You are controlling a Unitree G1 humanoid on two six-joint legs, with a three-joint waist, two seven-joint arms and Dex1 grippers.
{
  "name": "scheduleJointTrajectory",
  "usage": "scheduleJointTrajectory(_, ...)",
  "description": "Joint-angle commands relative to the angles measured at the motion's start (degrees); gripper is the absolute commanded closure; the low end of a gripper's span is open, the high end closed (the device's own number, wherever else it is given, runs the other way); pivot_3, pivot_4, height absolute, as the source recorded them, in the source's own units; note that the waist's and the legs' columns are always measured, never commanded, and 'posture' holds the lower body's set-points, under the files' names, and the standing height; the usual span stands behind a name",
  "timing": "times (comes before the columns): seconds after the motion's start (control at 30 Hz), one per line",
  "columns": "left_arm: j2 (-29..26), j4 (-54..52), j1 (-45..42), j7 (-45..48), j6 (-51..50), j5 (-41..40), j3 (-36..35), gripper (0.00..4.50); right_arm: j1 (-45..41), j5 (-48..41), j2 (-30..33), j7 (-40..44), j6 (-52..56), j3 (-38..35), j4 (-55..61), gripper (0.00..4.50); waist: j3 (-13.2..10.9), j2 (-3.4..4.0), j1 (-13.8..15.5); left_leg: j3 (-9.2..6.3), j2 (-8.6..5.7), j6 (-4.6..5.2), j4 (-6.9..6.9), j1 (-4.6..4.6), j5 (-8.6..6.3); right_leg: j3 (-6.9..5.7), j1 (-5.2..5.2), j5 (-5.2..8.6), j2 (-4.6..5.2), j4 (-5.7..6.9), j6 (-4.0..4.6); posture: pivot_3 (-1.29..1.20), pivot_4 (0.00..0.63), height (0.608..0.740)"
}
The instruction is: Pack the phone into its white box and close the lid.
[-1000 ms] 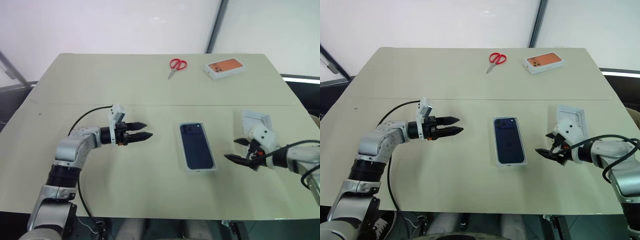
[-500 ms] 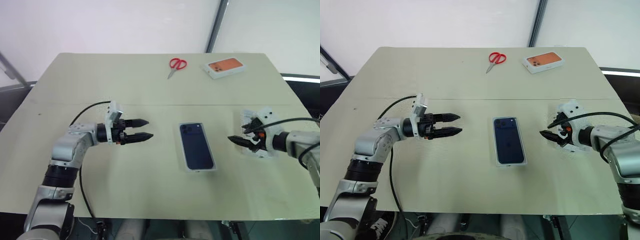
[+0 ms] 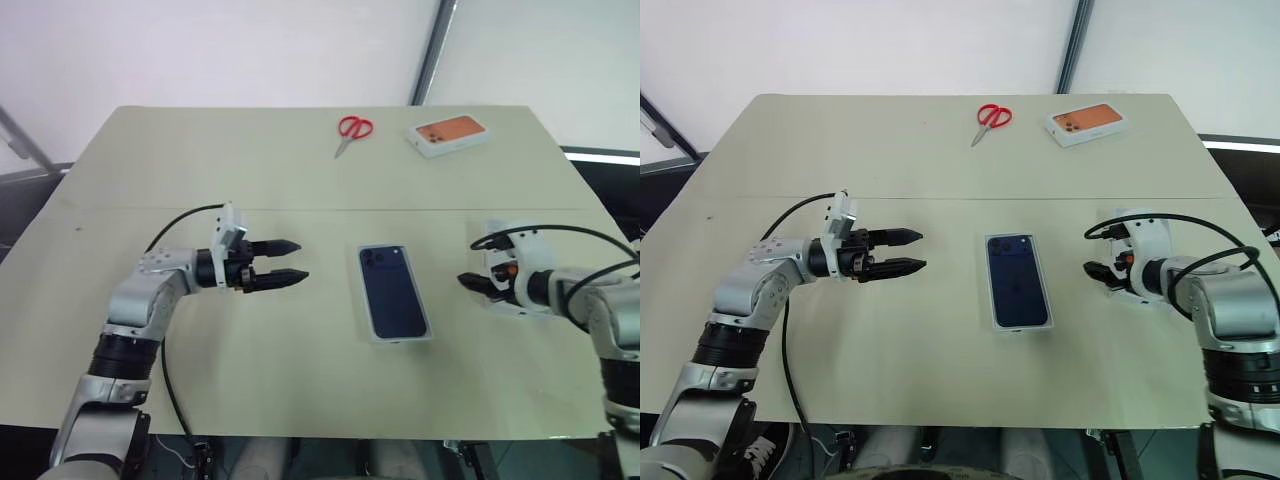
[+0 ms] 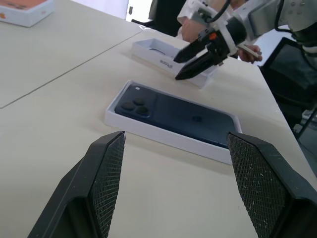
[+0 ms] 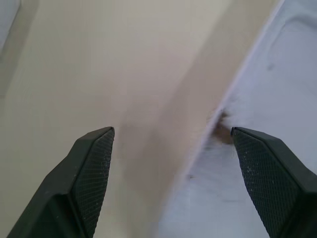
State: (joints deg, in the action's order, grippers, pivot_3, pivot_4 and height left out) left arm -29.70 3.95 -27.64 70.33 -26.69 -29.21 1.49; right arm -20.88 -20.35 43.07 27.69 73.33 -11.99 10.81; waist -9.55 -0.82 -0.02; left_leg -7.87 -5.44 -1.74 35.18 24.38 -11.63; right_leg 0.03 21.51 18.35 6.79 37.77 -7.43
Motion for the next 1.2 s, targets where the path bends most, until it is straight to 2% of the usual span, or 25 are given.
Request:
scheduleJointTrajectory(0.03, -0.2, -1.1, -0.2, -0.6, 0.8, 0.0, -0.3, 1.08, -1.5, 1.2, 0.1, -2.5, -0.2, -1.4, -0.3, 1.10, 0.0, 0.00, -0.3, 0.00, 0.00, 0.00, 0.00, 0.00, 0.00, 0.00, 0.00, 0.00, 0.00, 0.00, 0.00, 0.00, 0.150, 0.740)
scheduleJointTrajectory(0.07, -0.2, -1.3, -0.1, -0.8, 0.8, 0.0, -0.3, 1.08, -1.2, 1.4, 0.6, -2.3, -0.6, -0.5, -0.2, 1.45, 0.0, 0.00, -0.4, -0.01, 0.00, 0.00, 0.00, 0.00, 0.00, -0.01, 0.00, 0.00, 0.00, 0.00, 0.00, 0.00, 0.150, 0.740)
scheduleJointTrajectory(0.27, -0.5, -1.7, 0.1, -1.5, 0.7, -0.1, -0.5, 1.08, 0.5, 1.3, -0.2, -2.8, -0.5, 0.7, -0.3, 4.49, 0.0, 0.00, -0.8, -0.01, -0.01, 0.00, -0.02, 0.00, 0.00, -0.01, 0.00, 0.00, -0.01, 0.01, -0.01, 0.00, 0.150, 0.740)
scheduleJointTrajectory(0.37, -0.5, -1.7, 0.0, -2.1, 0.9, 0.2, -0.4, 1.08, 1.5, 1.4, -0.2, -3.1, -1.1, 0.6, 0.0, 4.49, 0.0, -0.01, -0.8, -0.01, 0.00, 0.00, -0.01, -0.03, 0.00, -0.01, -0.02, 0.00, -0.02, 0.03, -0.01, 0.00, 0.150, 0.740)
scheduleJointTrajectory(0.53, -0.5, -1.9, 0.2, -2.3, 0.7, -0.1, -0.4, 1.08, 4.9, -1.8, 1.3, -0.4, 1.4, -0.2, 7.0, 4.49, 0.0, -0.01, -0.6, -0.02, -0.01, 0.01, -0.01, -0.02, 0.00, -0.01, -0.03, 0.00, -0.02, 0.03, -0.01, 0.00, 0.150, 0.740)
scheduleJointTrajectory(0.67, -0.7, -1.9, 0.4, -1.8, 0.8, -0.3, -0.4, 1.08, 4.1, -4.6, -1.2, -1.7, 10.7, -4.6, 13.1, 4.49, 0.0, -0.01, -0.8, -0.03, 0.00, 0.01, -0.01, -0.02, 0.00, -0.01, -0.01, 0.01, -0.02, 0.06, -0.01, 0.00, 0.150, 0.740)
scheduleJointTrajectory(0.8, -0.8, -1.9, 0.5, -1.6, 0.9, -0.2, -0.4, 1.08, 2.5, -5.1, -6.1, -5.9, 18.8, -10.7, 16.5, 4.49, 0.0, 0.00, -0.7, -0.02, 0.01, 0.01, -0.02, -0.02, 0.00, 0.00, 0.04, 0.01, -0.03, 0.11, -0.01, 0.00, 0.150, 0.740)
scheduleJointTrajectory(1.0, -0.1, -2.0, 0.8, -1.8, 1.2, 0.0, 0.0, 1.08, 4.1, -12.9, -10.9, -14.5, 19.2, -15.1, 20.4, 4.49, 0.0, 0.00, -0.6, -0.02, -0.03, 0.01, 0.00, 0.00, 0.00, 0.02, 0.04, 0.01, 0.02, 0.10, -0.01, 0.00, 0.150, 0.740)
scheduleJointTrajectory(1.1, 0.4, -2.4, 1.0, -2.1, 0.9, -0.2, 0.2, 1.08, 3.7, -18.2, -14.6, -19.9, 19.2, -16.3, 20.4, 3.60, 0.0, 0.01, -0.8, -0.02, 0.00, 0.01, -0.03, -0.01, 0.00, 0.03, 0.06, 0.01, 0.00, 0.13, 0.00, 0.00, 0.150, 0.740)
scheduleJointTrajectory(1.13, 0.4, -2.5, 1.0, -2.1, 0.8, -0.2, 0.2, 1.08, 3.5, -19.9, -15.6, -21.5, 19.2, -16.8, 20.1, 3.09, 0.0, 0.01, -0.8, -0.01, 0.00, 0.00, -0.03, 0.00, 0.00, 0.05, 0.08, 0.01, 0.00, 0.14, 0.00, 0.00, 0.150, 0.740)
scheduleJointTrajectory(1.2, 0.5, -2.8, 1.2, -2.1, 1.0, -0.2, 0.2, 1.08, 3.4, -20.7, -13.3, -23.3, 19.2, -15.0, 20.1, 2.17, 0.0, 0.07, -0.8, 0.01, 0.01, 0.00, -0.04, 0.00, 0.00, 0.08, 0.12, 0.01, -0.01, 0.17, 0.00, 0.00, 0.150, 0.740)
